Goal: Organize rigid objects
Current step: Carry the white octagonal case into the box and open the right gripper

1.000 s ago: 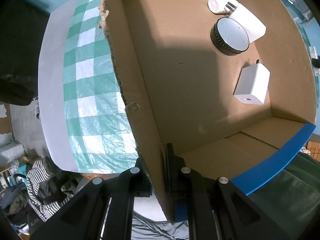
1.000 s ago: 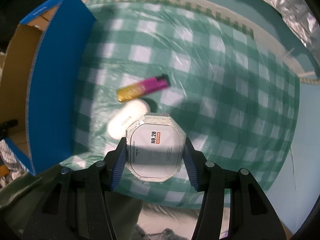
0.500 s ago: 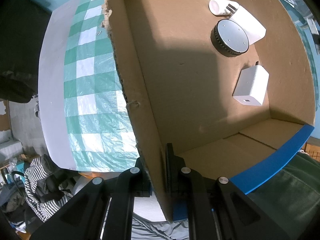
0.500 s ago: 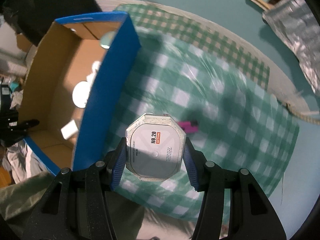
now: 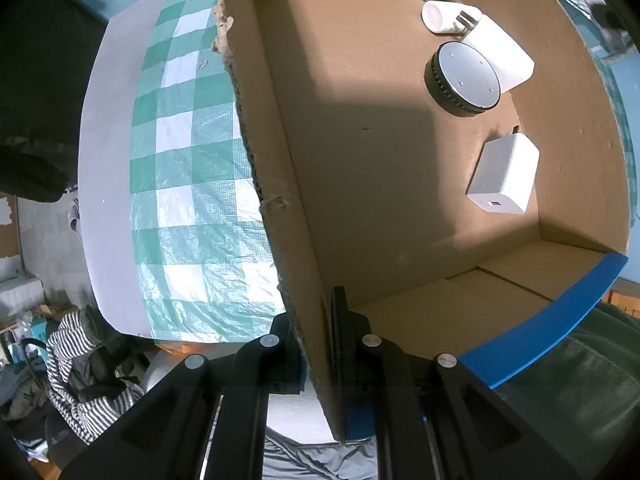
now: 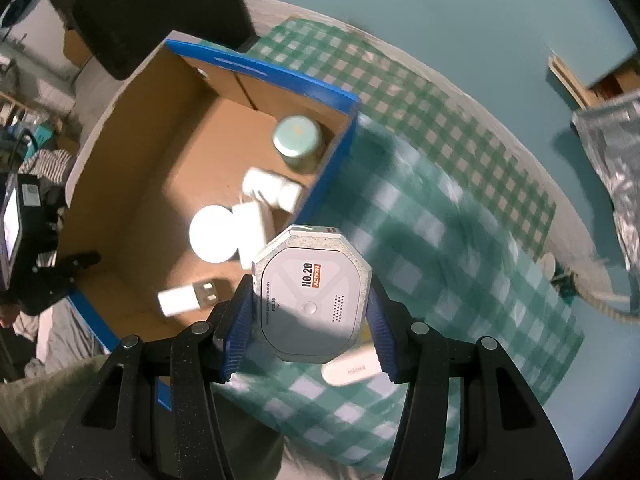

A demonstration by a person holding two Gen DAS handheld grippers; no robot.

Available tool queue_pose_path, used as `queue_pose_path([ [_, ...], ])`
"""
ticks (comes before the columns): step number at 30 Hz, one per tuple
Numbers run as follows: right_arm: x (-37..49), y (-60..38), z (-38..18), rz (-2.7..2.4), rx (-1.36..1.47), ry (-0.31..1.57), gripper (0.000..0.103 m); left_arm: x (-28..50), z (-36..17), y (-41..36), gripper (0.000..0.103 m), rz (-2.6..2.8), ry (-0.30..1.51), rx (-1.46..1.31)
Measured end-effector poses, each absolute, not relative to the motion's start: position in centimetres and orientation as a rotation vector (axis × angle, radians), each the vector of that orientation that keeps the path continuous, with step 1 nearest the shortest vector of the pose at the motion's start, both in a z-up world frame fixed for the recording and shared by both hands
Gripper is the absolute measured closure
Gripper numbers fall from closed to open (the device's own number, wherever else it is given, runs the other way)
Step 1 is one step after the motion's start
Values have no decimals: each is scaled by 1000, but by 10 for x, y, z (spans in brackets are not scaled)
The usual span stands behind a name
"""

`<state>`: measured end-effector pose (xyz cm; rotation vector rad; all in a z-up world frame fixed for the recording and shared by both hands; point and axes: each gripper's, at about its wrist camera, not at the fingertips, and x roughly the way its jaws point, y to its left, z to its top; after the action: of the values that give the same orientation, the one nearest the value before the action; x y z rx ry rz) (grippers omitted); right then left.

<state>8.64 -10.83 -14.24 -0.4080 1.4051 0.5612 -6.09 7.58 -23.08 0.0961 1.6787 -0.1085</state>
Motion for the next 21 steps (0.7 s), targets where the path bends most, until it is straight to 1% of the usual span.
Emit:
queue_pose_path([
  [10, 107, -65, -164, 582, -444, 1409, 50, -61, -231, 76, 94, -112, 1680, 99],
  [21, 109, -51, -160, 581, -492, 1377, 50, -62, -233, 74, 94, -120, 1686, 100],
])
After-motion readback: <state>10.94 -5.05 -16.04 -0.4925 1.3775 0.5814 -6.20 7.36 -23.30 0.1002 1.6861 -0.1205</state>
